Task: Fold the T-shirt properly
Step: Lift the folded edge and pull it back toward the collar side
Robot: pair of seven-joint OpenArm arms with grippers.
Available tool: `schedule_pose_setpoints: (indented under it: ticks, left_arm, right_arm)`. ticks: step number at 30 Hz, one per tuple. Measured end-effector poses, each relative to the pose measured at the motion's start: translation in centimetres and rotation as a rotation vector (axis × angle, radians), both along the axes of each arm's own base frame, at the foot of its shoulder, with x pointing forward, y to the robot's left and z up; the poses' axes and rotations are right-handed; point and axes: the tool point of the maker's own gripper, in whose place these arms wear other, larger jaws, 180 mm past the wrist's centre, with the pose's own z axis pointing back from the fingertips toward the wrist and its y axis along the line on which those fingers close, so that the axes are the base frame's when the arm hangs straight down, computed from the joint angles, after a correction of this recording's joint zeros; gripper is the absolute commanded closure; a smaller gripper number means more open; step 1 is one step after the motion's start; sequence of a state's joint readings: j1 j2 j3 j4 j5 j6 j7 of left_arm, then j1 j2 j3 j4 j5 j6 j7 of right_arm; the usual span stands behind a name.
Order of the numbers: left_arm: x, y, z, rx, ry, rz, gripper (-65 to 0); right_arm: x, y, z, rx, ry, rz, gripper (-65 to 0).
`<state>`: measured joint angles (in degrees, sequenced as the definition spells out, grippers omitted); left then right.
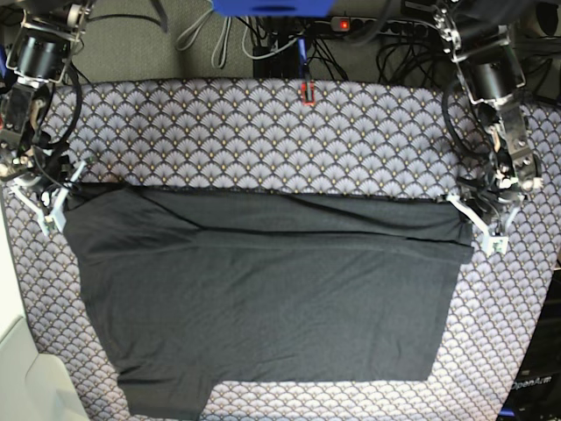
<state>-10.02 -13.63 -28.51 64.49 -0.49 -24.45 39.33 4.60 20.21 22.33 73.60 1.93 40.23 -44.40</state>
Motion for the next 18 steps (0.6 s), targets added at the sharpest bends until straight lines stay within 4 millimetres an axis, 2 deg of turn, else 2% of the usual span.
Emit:
schedule_pose_setpoints:
  ticks: [4,9,11,15,18]
  left_arm:
    - [0.0,0.0,0.1,0.004,0.002,-0.002,-1.3]
    - [-2.6,0.6,0.5,0.079,0.054,-0.020,-1.3]
    - [-3.2,0.7,0.8,0.098,0.085,-0.020,-1.3]
    - [-2.3,1.6,3.4,0.145,0.037,-0.032,-1.3]
    - [-3.6,1.9,3.4,0.172,0.057,-0.037,-1.3]
  right_arm:
    - [-0.1,-0.2,0.1,-0.006,0.002,0.000,0.0]
    - [-1.2,-1.2,0.7,-0.055,0.011,0.011,0.0]
    - [-1.5,-1.2,1.7,-0.066,-0.022,0.015,0.0]
    - [-1.8,-1.3,4.6,-0.125,-0.097,0.037,0.0]
    - [-2.7,-1.3,5.3,-0.158,-0.085,0.043,0.0]
